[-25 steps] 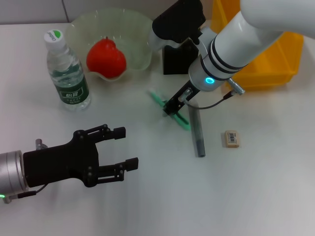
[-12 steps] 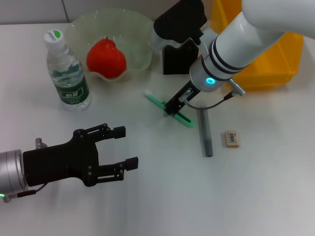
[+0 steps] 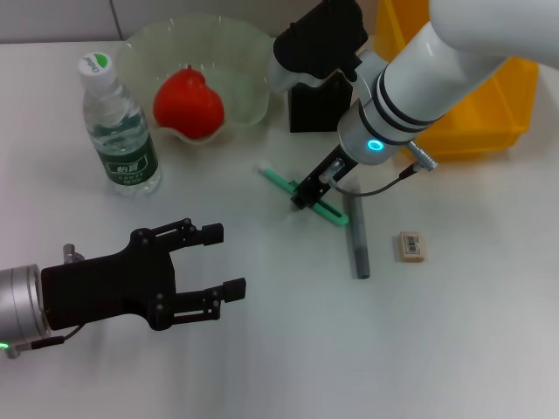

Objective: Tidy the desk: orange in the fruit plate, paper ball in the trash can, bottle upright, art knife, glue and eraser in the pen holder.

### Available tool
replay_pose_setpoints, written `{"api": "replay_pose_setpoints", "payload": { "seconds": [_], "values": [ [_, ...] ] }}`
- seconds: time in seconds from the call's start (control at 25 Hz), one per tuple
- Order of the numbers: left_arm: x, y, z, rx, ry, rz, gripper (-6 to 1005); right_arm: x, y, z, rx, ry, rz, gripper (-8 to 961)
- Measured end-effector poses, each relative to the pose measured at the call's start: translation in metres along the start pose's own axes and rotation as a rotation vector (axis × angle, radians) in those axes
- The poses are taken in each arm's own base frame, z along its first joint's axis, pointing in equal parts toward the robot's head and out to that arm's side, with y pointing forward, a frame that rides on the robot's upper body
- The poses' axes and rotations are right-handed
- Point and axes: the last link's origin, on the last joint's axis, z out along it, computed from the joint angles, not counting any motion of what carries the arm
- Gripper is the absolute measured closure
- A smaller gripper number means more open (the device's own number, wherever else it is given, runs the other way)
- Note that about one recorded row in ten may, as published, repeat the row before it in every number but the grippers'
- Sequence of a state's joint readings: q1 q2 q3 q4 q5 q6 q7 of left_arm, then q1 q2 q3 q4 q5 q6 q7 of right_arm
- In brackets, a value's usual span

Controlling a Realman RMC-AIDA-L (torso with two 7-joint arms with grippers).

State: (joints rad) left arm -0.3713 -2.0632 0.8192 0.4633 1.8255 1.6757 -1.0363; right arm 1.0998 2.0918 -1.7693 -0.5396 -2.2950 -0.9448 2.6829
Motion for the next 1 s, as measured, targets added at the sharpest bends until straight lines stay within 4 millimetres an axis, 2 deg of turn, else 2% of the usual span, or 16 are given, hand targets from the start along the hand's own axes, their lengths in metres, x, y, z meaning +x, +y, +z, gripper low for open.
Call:
{"api": "replay_pose_setpoints", "payload": {
  "seconds": [0.12, 0.36, 0.56, 0.76, 1.0],
  "values": [
    [0.0, 0.0, 0.0, 0.0, 0.0, 0.0, 188, -0.0003, 0.0002, -0.0004, -0.001, 0.003, -0.002, 763],
    [0.0002, 0.0002, 0.0001, -0.001, 0.002, -0.001, 188, -0.0015, 0.0, -0.002, -0.001, 0.005, -0.007, 651],
    [0.0002, 0.0004, 0.0003, 0.0, 0.004, -0.002, 188, -0.0018, 0.0005, -0.0028, -0.001, 0.004, -0.014, 663],
    [0.0009, 0.0006, 0.0, -0.002, 0.008, -0.001, 188, -0.0017, 0.0012, -0.0037, -0.004, 0.016, -0.02, 740],
    [0.0013, 0.0006, 0.0002, -0.003, 0.01, -0.001, 188, -0.0016, 0.0, -0.0044, -0.004, 0.015, -0.016, 748]
  ]
}}
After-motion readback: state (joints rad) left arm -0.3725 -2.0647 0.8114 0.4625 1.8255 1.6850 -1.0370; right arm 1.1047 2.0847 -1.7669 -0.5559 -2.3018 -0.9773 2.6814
